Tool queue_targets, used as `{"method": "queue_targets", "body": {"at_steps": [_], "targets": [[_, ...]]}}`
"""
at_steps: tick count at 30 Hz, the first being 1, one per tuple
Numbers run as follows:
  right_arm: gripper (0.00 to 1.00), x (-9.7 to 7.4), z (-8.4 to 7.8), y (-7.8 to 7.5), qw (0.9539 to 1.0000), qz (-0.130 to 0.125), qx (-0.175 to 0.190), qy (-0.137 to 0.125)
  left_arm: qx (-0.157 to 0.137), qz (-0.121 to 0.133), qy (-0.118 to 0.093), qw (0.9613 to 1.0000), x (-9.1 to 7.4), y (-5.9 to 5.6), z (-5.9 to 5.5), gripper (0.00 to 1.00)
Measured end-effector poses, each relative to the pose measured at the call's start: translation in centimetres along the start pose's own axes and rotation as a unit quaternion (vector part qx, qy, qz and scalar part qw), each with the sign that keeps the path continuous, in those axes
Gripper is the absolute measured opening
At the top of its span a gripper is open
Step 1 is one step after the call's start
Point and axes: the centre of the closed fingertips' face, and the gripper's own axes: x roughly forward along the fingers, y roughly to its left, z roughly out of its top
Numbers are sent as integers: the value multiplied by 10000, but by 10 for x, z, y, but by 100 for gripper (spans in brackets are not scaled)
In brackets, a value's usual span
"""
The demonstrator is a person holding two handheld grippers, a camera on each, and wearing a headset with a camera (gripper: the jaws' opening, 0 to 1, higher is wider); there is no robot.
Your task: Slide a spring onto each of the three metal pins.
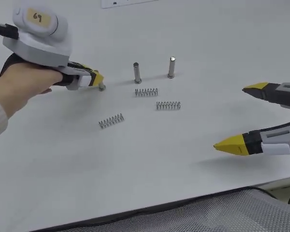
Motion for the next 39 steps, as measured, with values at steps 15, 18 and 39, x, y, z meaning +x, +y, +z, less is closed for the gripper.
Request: {"method": "queue_targets", "body": {"at_steps": [15,18,39], "targets": [[94,0,-1,0,10000,-2,-7,16,42,-6,-25,10000,3,1,1,2],[94,0,0,0,10000,-1,-5,8,31,-14,-50,10000,2,0,2,5],[95,1,1,1,10000,-5,-44,13,159,-18,-169,9997,2,-1,-1,42]]}}
